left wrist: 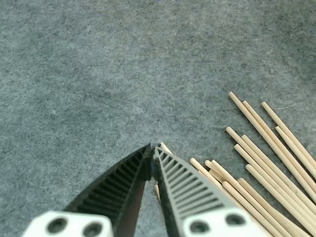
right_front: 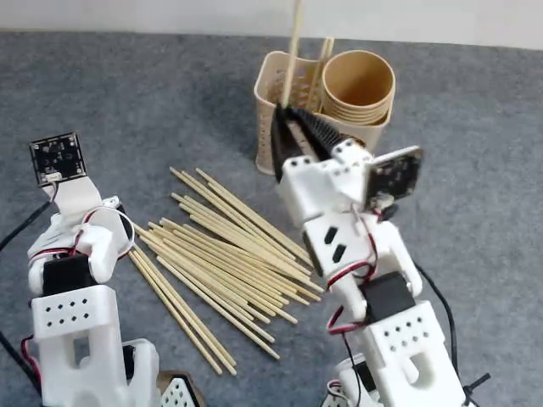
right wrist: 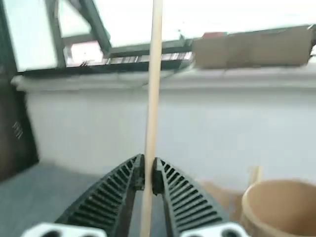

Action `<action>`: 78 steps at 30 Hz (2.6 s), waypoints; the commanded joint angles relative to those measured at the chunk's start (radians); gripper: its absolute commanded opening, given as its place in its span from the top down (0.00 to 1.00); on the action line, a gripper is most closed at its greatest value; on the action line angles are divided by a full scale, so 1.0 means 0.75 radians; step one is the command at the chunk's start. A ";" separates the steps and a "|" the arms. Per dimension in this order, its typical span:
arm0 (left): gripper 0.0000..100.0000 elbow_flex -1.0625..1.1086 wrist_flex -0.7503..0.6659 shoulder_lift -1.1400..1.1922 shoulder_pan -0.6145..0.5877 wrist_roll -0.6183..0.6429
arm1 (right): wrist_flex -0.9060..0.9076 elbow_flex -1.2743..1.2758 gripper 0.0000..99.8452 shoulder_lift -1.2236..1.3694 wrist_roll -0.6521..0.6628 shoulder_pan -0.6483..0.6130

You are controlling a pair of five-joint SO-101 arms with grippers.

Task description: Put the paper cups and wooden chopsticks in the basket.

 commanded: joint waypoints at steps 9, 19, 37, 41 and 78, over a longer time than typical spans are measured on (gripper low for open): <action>0.97 -0.007 -0.023 -0.028 -0.011 0.006 | -0.690 -0.075 0.99 0.629 0.027 0.142; 0.97 -0.005 -0.023 -0.028 -0.032 0.006 | -0.840 -0.150 0.99 0.811 0.027 0.169; 0.97 -0.005 -0.025 -0.028 -0.032 0.006 | -0.840 -0.375 0.99 0.965 0.029 0.177; 0.97 -0.005 -0.025 -0.028 -0.032 0.006 | -0.840 -0.379 0.99 1.028 0.117 0.175; 0.97 -0.005 -0.025 -0.028 -0.032 0.006 | -0.165 -0.093 0.88 0.474 0.205 0.126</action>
